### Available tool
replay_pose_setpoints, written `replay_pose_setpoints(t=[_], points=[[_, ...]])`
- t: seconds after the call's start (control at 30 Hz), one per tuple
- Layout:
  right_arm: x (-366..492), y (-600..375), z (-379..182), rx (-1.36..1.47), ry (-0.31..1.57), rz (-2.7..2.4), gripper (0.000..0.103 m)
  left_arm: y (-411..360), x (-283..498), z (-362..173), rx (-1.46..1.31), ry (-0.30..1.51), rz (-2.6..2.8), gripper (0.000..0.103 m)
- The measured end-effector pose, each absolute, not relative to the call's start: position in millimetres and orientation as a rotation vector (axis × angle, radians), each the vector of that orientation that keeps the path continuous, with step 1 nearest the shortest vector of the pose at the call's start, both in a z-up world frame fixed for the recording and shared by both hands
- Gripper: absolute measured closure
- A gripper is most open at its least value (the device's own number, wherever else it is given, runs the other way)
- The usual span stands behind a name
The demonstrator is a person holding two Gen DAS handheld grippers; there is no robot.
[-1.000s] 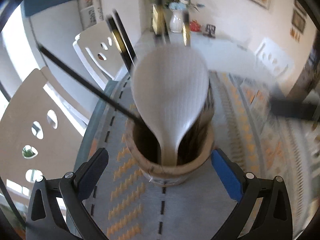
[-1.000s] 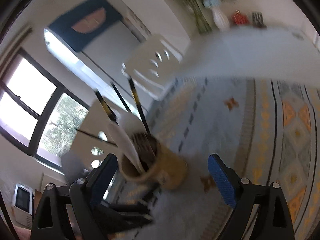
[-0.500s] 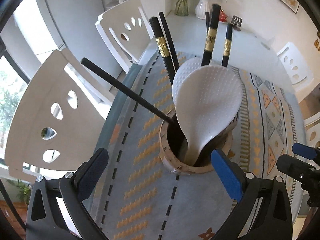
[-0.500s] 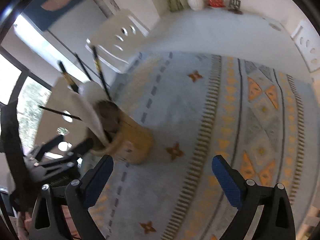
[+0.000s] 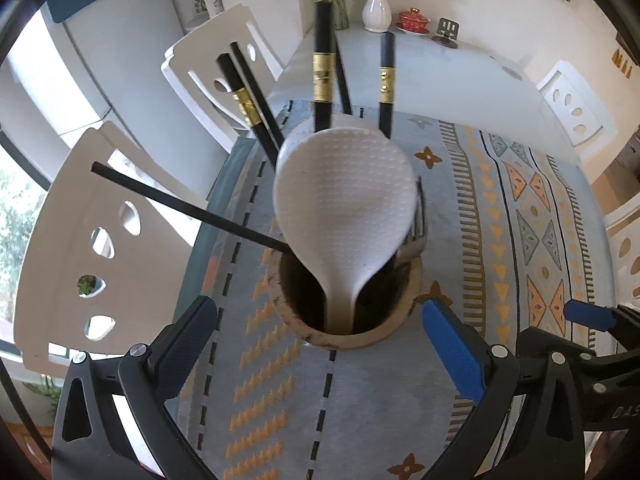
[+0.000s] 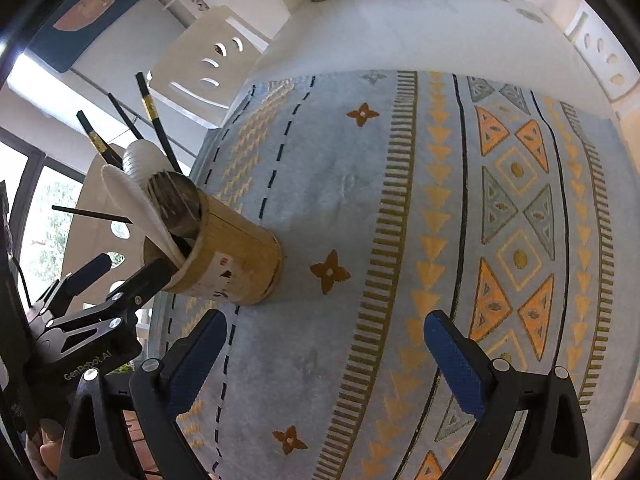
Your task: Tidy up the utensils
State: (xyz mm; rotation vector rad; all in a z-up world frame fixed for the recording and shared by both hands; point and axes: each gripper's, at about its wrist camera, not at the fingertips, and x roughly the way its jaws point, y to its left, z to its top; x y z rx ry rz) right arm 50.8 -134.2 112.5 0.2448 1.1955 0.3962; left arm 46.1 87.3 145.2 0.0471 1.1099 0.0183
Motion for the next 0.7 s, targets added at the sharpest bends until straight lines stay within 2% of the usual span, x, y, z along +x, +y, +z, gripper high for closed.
replay_pose_setpoints(t=[0.7], points=[[50.0,-132.9,97.1,0.257,1.223,0.400,0.005,83.2,49.0,141.7,0.067,1.123,0.031,0.000]])
